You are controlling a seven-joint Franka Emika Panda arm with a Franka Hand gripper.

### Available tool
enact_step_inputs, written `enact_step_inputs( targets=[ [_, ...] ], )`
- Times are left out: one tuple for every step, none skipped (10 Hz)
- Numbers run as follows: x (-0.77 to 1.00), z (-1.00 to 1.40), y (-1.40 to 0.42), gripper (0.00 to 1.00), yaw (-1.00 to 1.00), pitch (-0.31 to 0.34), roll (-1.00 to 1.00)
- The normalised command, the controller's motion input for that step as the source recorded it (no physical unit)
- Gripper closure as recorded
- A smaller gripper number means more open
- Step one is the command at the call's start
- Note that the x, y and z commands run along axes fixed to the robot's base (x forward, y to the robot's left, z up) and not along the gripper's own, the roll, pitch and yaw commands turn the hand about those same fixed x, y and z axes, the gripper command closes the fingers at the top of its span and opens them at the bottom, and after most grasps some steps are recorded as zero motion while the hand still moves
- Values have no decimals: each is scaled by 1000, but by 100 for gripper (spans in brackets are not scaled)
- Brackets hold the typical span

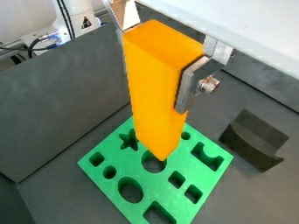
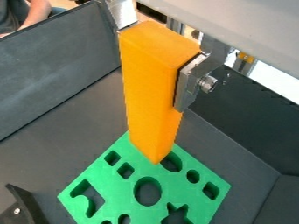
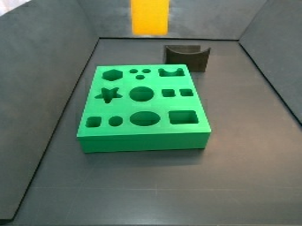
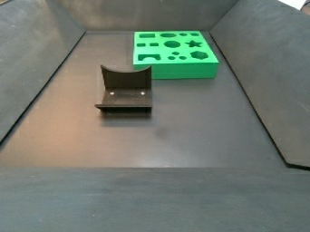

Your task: Insert the rectangle object.

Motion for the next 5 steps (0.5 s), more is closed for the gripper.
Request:
enact_step_inputs(
  targets=[
    [863, -1000, -203, 100, -129, 0, -33],
    [914, -1000, -231, 100, 0, -49, -1],
    [903, -1000, -100, 100, 0, -46, -61],
    [789, -1000, -11, 100, 109, -4, -33],
    [646, -997, 0, 100, 200, 0, 13]
  ],
)
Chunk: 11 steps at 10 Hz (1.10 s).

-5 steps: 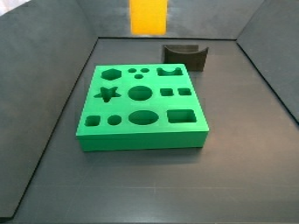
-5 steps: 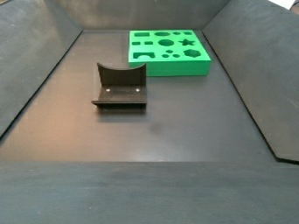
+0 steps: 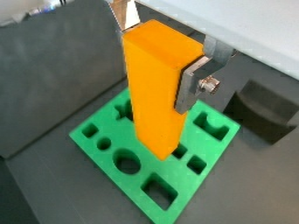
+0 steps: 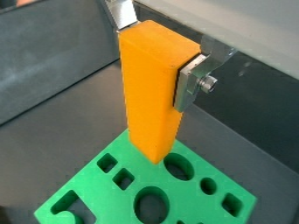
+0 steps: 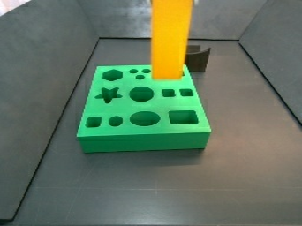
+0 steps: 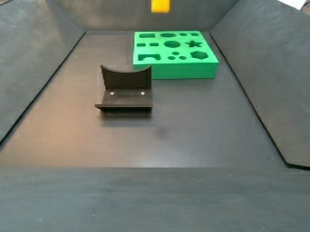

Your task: Insert the rectangle object.

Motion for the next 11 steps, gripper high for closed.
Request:
enact_step_inputs(
  targets=[
    [394, -1000, 0, 100, 231, -4, 94],
    [351, -1000, -77, 100, 214, -13, 111],
    [457, -794, -297, 100, 154, 10, 106],
    [497, -523, -420, 100, 51, 109, 93],
    [277, -206, -231, 100, 0, 107, 4],
    [0, 0, 0, 100, 0, -21, 0],
    [0, -37, -14, 100, 0, 0, 0],
    [223, -146, -326, 100, 0, 0, 49],
    [37, -160, -291, 100, 0, 0, 81],
    [0, -211, -280, 100, 0, -34, 89],
    [69, -374, -151, 100, 60, 0, 143]
  ],
)
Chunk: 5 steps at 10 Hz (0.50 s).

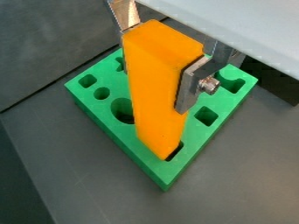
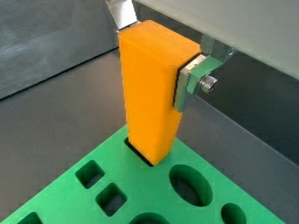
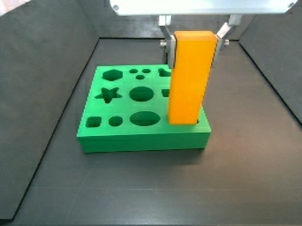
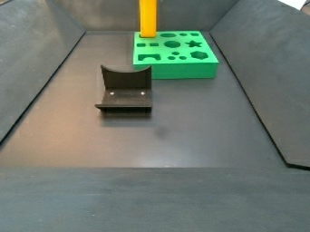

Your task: Insert the rectangle object.

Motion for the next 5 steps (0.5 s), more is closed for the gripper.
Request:
enact_step_inputs(
  targets=[
    [123, -506, 0, 100, 51, 0, 184],
    [0, -500, 174, 100, 57, 0, 226],
    [97, -460, 146, 100, 106, 0, 231],
    [377, -543, 0, 100, 0, 20, 110],
    [217, -546, 0, 100, -114, 0, 59]
  ],
)
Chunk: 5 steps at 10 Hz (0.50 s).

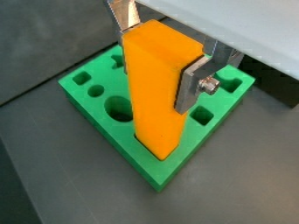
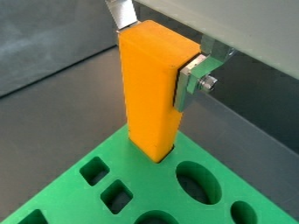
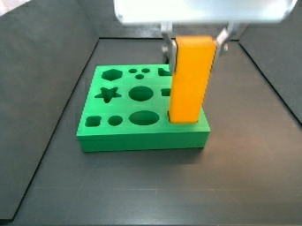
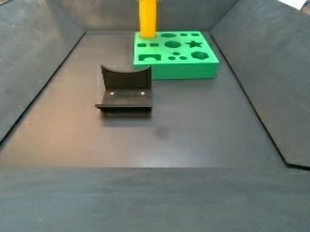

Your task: Insert the rectangle object.

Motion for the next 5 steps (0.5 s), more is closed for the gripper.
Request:
enact_step_inputs(
  targets=[
    [63, -563, 0, 100, -146, -17, 9],
    [0, -589, -26, 100, -97, -97, 14],
    [0, -303, -151, 100, 0, -161, -26],
    [0, -420, -291, 100, 60, -220, 0],
    [-23, -569, -140, 100, 40, -283, -94]
  ],
)
